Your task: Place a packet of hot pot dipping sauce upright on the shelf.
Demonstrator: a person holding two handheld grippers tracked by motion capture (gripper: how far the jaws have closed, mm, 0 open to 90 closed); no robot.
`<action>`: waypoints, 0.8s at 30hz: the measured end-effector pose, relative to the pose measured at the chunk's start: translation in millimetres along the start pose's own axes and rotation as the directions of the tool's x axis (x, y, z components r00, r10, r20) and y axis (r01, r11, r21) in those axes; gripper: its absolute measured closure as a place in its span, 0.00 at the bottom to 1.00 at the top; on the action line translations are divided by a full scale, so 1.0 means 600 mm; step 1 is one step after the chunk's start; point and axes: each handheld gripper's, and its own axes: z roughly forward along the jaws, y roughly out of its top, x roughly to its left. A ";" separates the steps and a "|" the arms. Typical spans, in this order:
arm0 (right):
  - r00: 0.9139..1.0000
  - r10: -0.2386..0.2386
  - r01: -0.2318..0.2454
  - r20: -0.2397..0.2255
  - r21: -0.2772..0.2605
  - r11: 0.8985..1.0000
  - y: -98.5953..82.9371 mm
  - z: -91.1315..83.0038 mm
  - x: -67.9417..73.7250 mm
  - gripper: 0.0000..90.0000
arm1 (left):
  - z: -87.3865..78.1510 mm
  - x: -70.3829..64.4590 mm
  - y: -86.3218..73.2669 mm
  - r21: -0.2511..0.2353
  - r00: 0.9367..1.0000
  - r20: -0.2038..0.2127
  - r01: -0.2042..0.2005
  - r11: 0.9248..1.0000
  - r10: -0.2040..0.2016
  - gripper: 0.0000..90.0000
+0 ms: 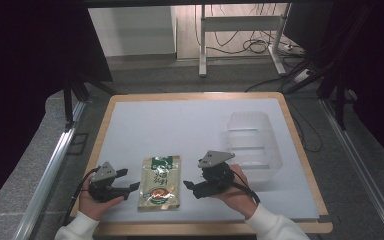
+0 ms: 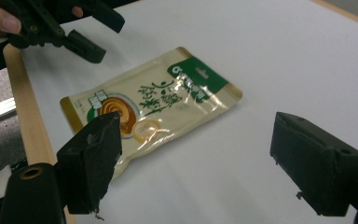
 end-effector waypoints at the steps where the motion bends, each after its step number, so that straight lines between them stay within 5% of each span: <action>1: 1.000 -0.001 0.001 0.001 -0.001 1.000 0.007 0.001 -0.003 0.18 | 0.000 0.000 0.000 0.000 1.000 0.000 0.001 1.000 -0.001 0.31; 12: 0.999 -0.024 0.025 -0.040 0.034 0.999 0.060 0.016 -0.032 0.18 | 0.003 -0.001 0.000 0.006 1.000 0.003 -0.003 1.000 0.003 0.31; 24: 0.995 -0.032 0.042 -0.093 0.109 0.993 0.095 0.070 -0.050 0.22 | 0.002 0.000 0.000 0.014 1.000 0.011 -0.014 1.000 0.014 0.31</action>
